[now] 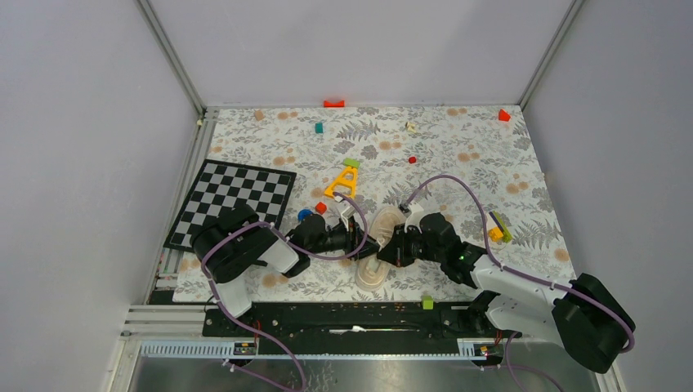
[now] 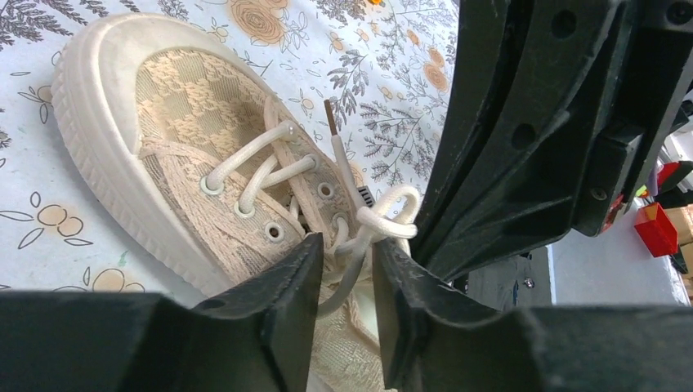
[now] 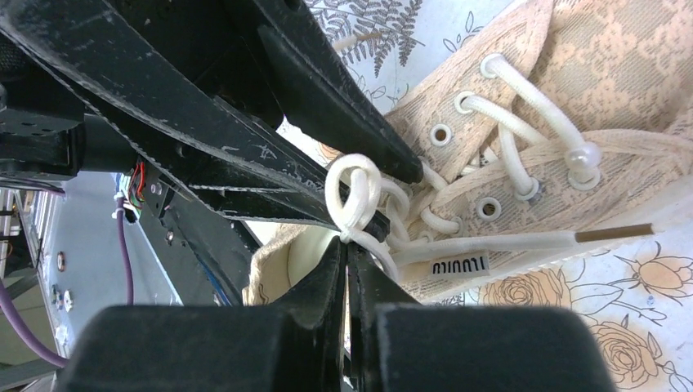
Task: Tie the shoes
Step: Cross the shoelace with the shoelace.
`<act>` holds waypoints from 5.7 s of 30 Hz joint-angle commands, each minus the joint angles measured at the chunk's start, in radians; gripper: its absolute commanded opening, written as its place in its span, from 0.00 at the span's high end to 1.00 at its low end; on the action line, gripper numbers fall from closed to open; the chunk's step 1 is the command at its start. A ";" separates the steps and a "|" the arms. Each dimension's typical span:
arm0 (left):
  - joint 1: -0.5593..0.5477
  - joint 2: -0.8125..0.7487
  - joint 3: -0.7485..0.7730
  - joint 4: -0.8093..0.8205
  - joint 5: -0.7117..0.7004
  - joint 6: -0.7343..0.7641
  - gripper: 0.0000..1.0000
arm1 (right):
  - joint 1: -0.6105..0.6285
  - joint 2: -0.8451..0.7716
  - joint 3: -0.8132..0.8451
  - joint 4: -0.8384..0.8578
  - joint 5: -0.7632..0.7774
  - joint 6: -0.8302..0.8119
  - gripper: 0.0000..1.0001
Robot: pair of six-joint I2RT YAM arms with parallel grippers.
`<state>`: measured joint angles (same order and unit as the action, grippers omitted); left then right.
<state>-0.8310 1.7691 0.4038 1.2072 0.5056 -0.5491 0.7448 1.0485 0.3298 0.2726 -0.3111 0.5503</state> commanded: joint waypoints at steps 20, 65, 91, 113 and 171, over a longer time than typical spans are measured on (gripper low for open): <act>-0.001 -0.107 -0.011 -0.089 0.055 0.023 0.44 | 0.003 0.027 0.018 0.062 0.033 0.003 1.00; 0.007 -0.183 0.013 -0.313 0.103 0.088 0.30 | 0.004 0.040 0.025 0.077 0.062 0.015 1.00; 0.106 -0.267 0.082 -0.409 0.030 -0.028 0.01 | 0.003 0.032 0.017 0.076 0.061 0.014 1.00; 0.141 -0.313 0.223 -0.690 -0.038 -0.036 0.01 | 0.003 0.030 0.015 0.071 0.056 0.010 1.00; 0.057 -0.237 0.316 -0.810 0.129 -0.050 0.76 | 0.003 0.037 0.012 0.089 0.046 0.013 1.00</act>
<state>-0.7769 1.5551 0.7261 0.3904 0.6327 -0.6205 0.7525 1.0870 0.3298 0.3256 -0.2729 0.5655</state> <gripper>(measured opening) 0.242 0.018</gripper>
